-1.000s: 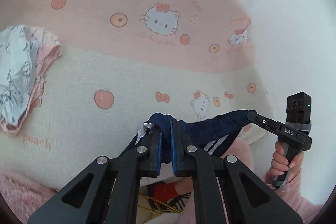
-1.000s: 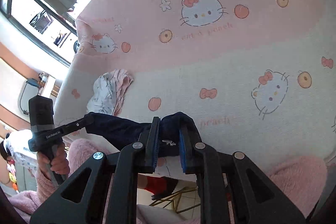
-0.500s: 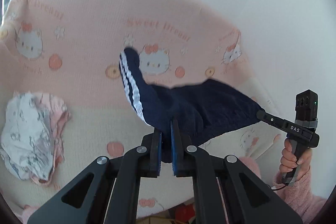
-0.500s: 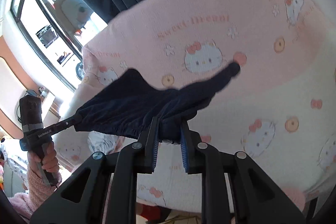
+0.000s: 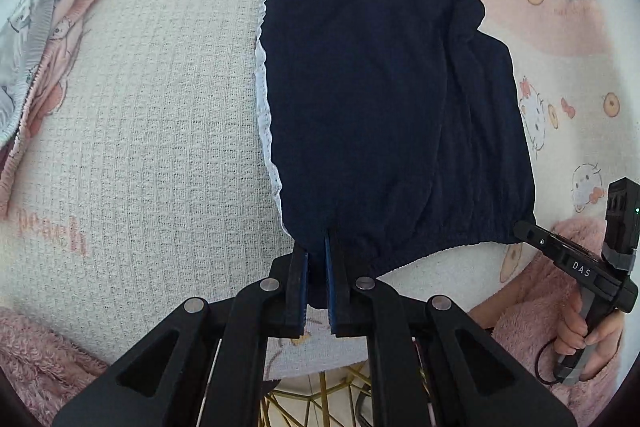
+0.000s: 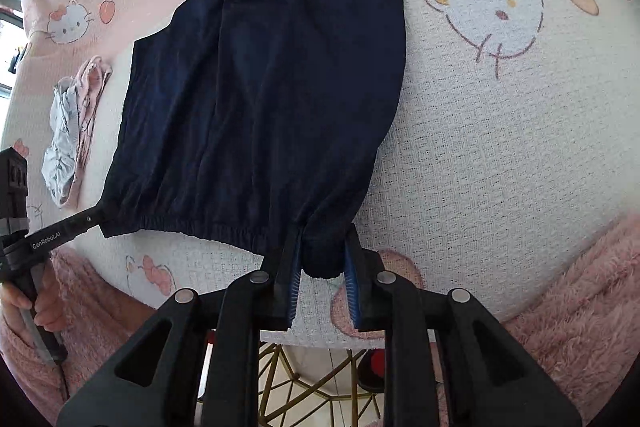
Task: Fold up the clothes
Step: 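Lower the shorts onto the sofa and open both grippers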
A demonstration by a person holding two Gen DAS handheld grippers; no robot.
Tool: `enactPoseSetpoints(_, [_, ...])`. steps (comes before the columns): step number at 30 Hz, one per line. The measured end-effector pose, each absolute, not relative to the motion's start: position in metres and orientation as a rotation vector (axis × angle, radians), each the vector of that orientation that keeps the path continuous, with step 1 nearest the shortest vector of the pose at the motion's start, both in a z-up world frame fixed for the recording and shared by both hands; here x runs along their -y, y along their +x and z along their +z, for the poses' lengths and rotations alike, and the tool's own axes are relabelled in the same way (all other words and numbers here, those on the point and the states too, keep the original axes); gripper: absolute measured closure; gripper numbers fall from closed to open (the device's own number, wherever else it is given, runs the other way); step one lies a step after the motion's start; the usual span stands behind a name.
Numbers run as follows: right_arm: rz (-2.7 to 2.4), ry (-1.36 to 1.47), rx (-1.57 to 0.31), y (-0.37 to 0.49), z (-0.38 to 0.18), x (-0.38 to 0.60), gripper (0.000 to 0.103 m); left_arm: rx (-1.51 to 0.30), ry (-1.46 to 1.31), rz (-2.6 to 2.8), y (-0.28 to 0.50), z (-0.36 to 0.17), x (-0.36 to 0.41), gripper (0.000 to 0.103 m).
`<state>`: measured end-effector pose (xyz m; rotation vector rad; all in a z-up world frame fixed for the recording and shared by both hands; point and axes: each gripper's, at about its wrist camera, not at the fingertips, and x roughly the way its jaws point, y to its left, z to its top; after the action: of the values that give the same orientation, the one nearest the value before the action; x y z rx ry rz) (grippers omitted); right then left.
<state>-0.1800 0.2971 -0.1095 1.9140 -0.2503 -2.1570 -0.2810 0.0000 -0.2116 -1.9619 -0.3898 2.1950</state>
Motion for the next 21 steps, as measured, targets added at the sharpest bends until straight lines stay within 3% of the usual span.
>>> enactPoseSetpoints(6, [-2.14,1.926,0.265,-0.152,-0.104,-0.303,0.081,0.4,-2.0,2.154,-0.255,-0.212,0.0,0.095])
enactPoseSetpoints(9, [-2.2,1.928,0.194,-0.144,-0.096,-0.301,0.076,0.359,-2.106,2.097,-0.252,-0.225,-0.004,0.087])
enactPoseSetpoints(10, [-2.21,1.93,0.187,-0.143,-0.093,-0.301,0.076,0.345,-2.085,2.115,-0.252,-0.216,-0.005,0.083])
enactPoseSetpoints(13, [-2.225,1.899,0.241,-0.136,-0.074,-0.311,0.076,0.3,-1.995,2.184,-0.252,-0.183,-0.01,0.082])
enactPoseSetpoints(18, [-2.15,1.761,0.35,-0.15,-0.039,-0.318,0.073,0.188,-1.861,2.288,-0.295,-0.149,-0.004,0.079])
enactPoseSetpoints(21, [-2.116,1.695,0.396,-0.186,-0.031,-0.305,0.067,0.174,-1.883,2.33,-0.345,-0.162,0.002,0.079])
